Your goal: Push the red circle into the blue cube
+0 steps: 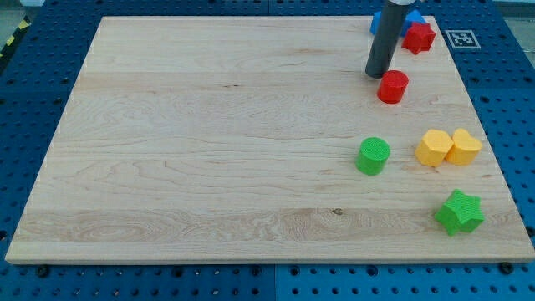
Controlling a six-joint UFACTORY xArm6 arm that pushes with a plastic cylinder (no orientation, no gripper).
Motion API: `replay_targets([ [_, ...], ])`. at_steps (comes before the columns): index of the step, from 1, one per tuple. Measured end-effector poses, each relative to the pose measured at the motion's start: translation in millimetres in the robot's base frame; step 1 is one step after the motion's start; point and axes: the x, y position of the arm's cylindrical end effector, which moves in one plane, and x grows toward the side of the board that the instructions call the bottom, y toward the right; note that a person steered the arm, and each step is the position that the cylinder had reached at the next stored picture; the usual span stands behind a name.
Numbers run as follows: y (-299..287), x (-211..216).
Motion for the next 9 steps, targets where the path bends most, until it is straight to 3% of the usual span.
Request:
replay_targets([
  [3,-2.6,-3.3],
  [5,-37.2,75.9],
  [6,-9.9,73.6],
  [7,15.1,12.9],
  [8,16.9,-4.8],
  [9,16.9,15.2],
])
